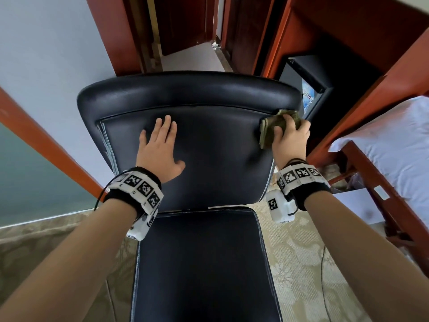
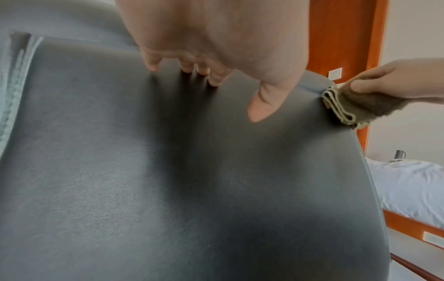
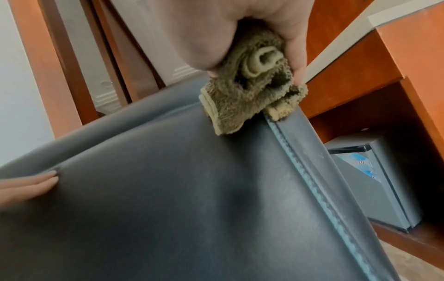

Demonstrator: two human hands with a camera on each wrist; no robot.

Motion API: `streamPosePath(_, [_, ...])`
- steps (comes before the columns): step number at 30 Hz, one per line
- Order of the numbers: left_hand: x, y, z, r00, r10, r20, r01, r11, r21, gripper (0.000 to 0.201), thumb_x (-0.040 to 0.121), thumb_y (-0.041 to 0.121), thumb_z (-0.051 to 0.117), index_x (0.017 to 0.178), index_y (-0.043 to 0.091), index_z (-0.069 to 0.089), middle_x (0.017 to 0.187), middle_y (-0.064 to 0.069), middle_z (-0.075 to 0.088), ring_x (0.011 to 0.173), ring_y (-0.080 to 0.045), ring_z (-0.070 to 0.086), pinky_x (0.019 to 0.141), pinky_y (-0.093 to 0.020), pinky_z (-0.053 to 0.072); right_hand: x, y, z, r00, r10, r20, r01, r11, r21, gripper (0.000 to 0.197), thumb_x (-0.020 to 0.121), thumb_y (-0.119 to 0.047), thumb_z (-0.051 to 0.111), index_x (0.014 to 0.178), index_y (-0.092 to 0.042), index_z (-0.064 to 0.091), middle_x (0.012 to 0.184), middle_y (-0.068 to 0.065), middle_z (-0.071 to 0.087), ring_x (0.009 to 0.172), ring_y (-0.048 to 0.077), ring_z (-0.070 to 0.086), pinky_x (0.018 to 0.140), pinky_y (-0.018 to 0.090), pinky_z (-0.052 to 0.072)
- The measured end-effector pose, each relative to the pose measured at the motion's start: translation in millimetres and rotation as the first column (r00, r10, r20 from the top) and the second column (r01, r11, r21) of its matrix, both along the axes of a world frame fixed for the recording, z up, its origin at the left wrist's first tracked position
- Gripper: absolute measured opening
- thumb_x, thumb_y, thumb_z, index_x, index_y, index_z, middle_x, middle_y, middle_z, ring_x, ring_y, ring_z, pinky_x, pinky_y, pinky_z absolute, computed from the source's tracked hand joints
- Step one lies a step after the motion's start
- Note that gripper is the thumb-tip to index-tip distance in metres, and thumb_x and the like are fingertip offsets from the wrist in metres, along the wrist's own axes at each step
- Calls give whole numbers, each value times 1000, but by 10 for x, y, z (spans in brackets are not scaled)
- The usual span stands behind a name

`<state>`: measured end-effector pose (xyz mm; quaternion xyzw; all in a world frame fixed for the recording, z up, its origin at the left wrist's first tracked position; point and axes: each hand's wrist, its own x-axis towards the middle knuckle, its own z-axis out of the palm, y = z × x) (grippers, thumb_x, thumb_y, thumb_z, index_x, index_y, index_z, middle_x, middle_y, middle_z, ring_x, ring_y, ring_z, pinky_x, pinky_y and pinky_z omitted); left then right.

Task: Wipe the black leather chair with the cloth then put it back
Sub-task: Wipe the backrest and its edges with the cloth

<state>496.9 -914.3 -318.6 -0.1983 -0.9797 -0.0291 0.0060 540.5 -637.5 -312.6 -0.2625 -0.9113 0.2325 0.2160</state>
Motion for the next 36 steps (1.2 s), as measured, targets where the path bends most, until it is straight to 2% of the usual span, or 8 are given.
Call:
streamPosePath(2, [12,11,5,1000,12,6,-12,1000,1,93,83,42,57,150,11,1,158,-3,-10,145,-19,-9,115,-46,1,-10,68,43,1000,-19,-22,18,1000,-14,44,96,-21,45,138,-9,39,135,23,30,121,36,33,94,38,29])
streamPosePath(6, [49,52,19,998,43,47,-43,999,4,92,85,44,56,150,12,0,157,-2,-13,145,-18,-9,115,-47,2,-58,2,69,999,-4,49,6,999,-36,41,96,-23,42,133,-5,42,136,22,28,122,37,32,95,40,33])
streamPosePath(10, [32,101,68,994,74,80,-73,997,-24,92,85,44,57,150,14,-1,157,-1,-15,144,-16,-11,115,-48,1,-73,-99,89,991,97,92,-105,990,91,42,96,-24,42,134,-6,43,136,23,28,120,38,32,99,42,30])
streamPosePath(13, [32,96,72,993,93,78,-87,994,-71,94,84,44,58,150,15,-2,157,0,-15,144,-14,-11,115,-49,2,-40,-41,66,982,159,101,-173,974,144,43,96,-25,43,135,-7,42,135,23,30,118,39,33,98,48,35])
streamPosePath(20, [20,108,170,989,111,98,-97,986,-137,92,85,45,56,150,17,-2,157,1,-15,144,-13,-8,114,-49,4,-27,38,97,984,98,146,-120,981,150,43,96,-24,42,135,-6,41,135,24,29,117,39,33,94,44,35])
streamPosePath(26, [50,195,156,979,149,138,-135,985,-105,92,86,45,57,150,15,-2,157,0,-16,144,-14,-11,115,-49,5,10,24,91,954,194,230,-246,943,224,46,96,-26,41,139,-9,37,137,22,28,120,39,32,95,45,37])
streamPosePath(30, [45,236,146,979,158,129,-138,979,-148,94,86,47,56,150,15,-5,156,0,-18,144,-15,-12,115,-49,5,66,228,89,968,158,194,-197,960,201,45,97,-23,41,138,-7,36,134,23,30,119,40,33,97,49,37])
streamPosePath(36, [34,268,148,973,171,155,-151,979,-135,94,86,45,57,150,15,-5,156,1,-19,144,-14,-13,115,-49,5,-15,28,98,972,131,193,-168,968,189,40,97,-24,39,131,-3,42,137,22,28,120,39,33,92,42,40])
